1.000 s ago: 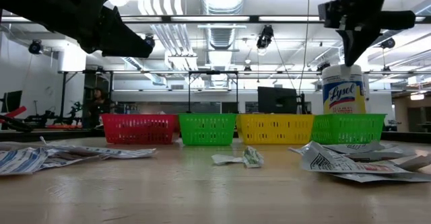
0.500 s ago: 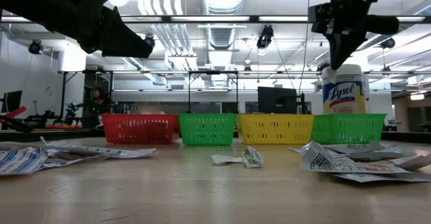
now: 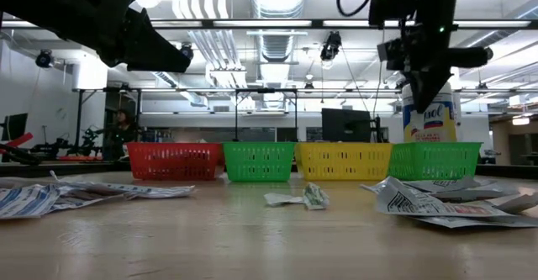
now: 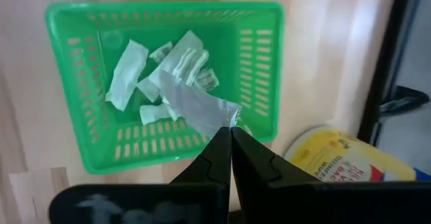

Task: Pick & Place First Aid Supplies
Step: Put the green bandage into the right green basket

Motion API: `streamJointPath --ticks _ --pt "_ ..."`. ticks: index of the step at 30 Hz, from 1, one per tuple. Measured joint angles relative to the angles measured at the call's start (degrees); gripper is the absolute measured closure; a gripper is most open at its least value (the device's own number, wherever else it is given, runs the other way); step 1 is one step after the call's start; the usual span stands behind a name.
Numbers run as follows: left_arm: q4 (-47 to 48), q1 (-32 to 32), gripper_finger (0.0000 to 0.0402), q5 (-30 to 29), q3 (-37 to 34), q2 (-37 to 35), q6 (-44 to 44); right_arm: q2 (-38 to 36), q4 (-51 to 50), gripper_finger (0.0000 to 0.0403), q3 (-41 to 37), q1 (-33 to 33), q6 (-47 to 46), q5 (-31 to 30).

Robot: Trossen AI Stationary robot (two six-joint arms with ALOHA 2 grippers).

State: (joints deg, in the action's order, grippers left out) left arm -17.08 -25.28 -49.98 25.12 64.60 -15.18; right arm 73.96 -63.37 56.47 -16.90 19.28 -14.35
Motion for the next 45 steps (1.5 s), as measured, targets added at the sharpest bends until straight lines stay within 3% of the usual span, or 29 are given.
streamJointPath --ticks 15,20,45 --pt "0.0 0.0 0.0221 0.0 0.0 0.0 0.0 13.1 1.0 0.0394 0.0 -2.5 0.7 4.5" --pt "0.0 0.0 0.0221 0.0 0.0 0.0 0.0 14.7 1.9 0.0394 0.0 -3.0 2.6 7.1" --pt "0.0 0.0 0.0221 1.1 0.0 0.0 0.0 15.4 4.0 0.0394 -0.8 -5.2 -1.4 6.9"
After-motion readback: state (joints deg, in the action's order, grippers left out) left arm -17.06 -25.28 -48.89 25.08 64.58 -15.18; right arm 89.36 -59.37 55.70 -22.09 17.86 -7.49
